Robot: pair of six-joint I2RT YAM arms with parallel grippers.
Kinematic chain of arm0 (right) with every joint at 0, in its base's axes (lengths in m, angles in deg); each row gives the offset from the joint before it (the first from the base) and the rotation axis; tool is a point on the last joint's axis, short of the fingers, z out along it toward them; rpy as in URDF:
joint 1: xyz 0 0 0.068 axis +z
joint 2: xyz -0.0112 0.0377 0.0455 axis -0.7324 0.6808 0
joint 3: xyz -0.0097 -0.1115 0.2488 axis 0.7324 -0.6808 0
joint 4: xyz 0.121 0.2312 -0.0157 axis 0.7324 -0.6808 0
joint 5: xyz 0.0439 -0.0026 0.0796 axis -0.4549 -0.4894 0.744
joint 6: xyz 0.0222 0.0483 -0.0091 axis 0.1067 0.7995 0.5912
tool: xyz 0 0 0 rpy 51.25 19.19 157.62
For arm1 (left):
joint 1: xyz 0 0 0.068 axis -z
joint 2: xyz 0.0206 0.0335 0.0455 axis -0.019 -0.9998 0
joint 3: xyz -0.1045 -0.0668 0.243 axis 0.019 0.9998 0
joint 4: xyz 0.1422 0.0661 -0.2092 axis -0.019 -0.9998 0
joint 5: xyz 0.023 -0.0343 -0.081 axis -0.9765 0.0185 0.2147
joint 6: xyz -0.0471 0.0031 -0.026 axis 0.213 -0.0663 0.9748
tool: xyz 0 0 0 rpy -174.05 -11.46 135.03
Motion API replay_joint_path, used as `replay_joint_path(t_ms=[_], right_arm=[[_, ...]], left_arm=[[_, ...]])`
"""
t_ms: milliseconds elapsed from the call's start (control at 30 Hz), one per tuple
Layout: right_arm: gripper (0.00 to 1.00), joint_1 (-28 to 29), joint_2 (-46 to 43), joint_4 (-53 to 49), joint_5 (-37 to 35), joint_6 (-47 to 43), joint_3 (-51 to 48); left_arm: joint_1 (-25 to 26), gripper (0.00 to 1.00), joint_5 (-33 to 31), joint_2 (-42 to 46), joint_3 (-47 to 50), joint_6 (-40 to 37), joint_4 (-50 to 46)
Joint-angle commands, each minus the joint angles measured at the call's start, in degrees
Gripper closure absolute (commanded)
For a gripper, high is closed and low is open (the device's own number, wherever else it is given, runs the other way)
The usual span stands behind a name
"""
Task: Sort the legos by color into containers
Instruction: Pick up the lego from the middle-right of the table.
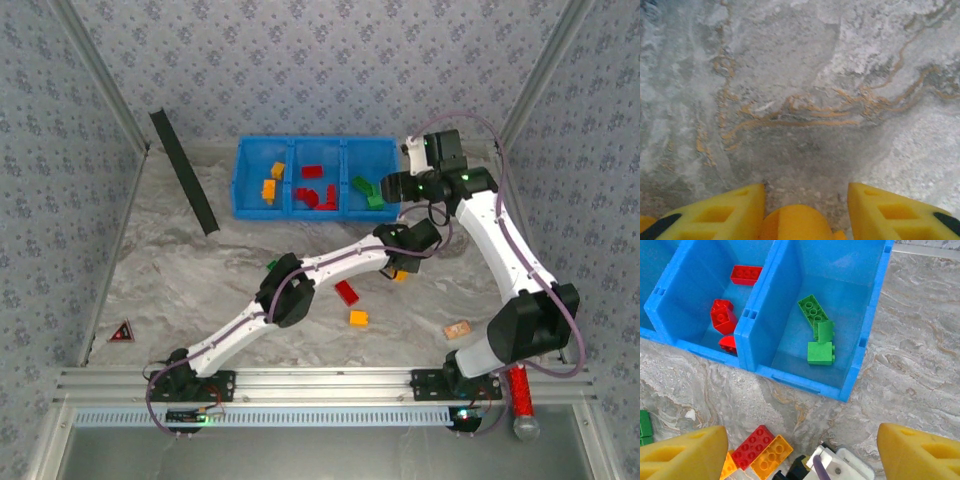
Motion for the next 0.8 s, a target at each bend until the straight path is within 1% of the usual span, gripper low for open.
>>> replay_joint_path(t_ms=[0,67,167,233,333,433,567,633,767], right_arm=[[0.21,-0.7,-2.7,0.5,0.8,1.2,-0.5],[0.21,-0.8,-3.4,0.2,0.7,1.1,-0.8],[0.21,-1.6,-4.9,0.0,0.3,1.4,-1.5],[0.22,-2.1,-6.6,0.4,0.3,1.5,-2.6],[0.24,-3.0,-11.3,2.7,-0.3,3.3,-6.9],[0.25,-4.0,-16.1,3.5,-1.0,4.6,-10.8],[0.25,-5.2,-19.4,2.6,-1.4,5.9,-14.8],[0.25,-5.4,-20.3,2.9,-0.7,6.7,-18.4],[0.25,-5.5,-22.7,4.2,1.8,9.1,-24.6]], left_arm=[[2.1,0.59,3.3,-0.1,2.6,-0.3,-4.0],[2.4,0.61,3.0,1.2,3.7,-0.9,-4.2],[2.3,0.6,1.8,4.9,5.9,-2.8,-3.9],[1.4,0.61,1.7,7.5,6.7,-3.8,-3.4],[-0.5,0.61,1.2,12.0,8.1,-5.7,-3.3],[-2.6,0.62,0.4,18.2,11.8,-8.4,-2.0],[-6.3,0.62,0.4,27.0,17.8,-11.7,0.4],[-8.6,0.62,0.1,31.2,20.6,-13.5,1.4],[-14.5,0.62,-2.9,38.4,25.3,-17.7,2.1]])
